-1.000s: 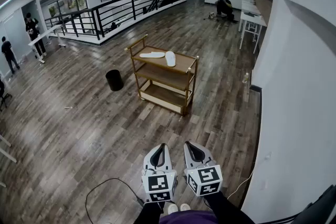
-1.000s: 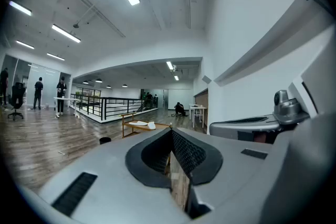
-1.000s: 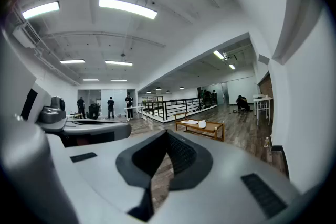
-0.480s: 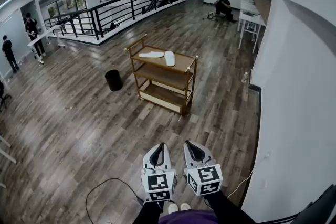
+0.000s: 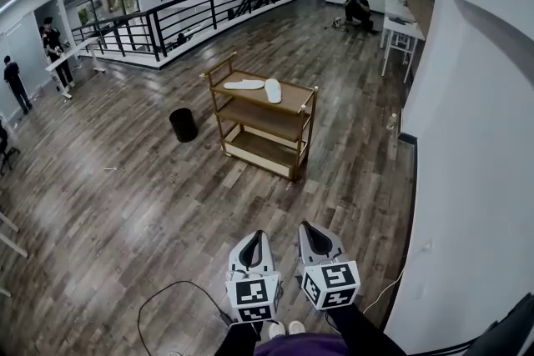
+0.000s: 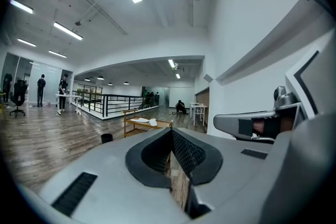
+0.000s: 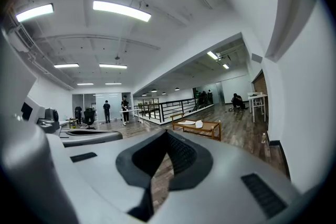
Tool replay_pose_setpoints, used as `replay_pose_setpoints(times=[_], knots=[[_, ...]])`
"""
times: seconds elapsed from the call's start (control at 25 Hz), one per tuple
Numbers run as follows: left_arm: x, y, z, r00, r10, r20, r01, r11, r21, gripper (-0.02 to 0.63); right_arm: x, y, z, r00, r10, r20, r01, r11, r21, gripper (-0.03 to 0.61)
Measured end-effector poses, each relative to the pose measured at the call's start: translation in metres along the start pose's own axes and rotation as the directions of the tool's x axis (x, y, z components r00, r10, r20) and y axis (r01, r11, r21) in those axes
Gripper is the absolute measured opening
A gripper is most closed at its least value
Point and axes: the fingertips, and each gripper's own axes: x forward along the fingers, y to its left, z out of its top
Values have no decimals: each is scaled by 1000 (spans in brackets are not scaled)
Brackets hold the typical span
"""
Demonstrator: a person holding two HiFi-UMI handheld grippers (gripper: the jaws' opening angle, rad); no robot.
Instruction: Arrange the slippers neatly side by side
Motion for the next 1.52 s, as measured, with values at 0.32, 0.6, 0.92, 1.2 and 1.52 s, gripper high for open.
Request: replay_pose_setpoints(times=[0.32,0.6,0.92,1.2,1.52], knots=[[-12,17,-14,1000,8,-19,-9,999,-43,2,-2,-3,-12,998,-56,-35,56,998,4,-2],[-17,23,-41,997,6,-75,-13,996,-88,2,-2,3,-30,994,-79,-79,80,997,0,-2],[27,27,-32,997,24,-77,-30,997,-73,2,34,-28,-23,993,-84,-83,84,996,5,-2],[87,34,-16,996,61,-65,-65,996,-59,2,89,-61,-10,996,-47,-81,47,999,3,-2],[131,40,-9,991,111,-69,-116,990,-75,2,133,-83,4,997,14,-79,-14,1000,-2,-2]])
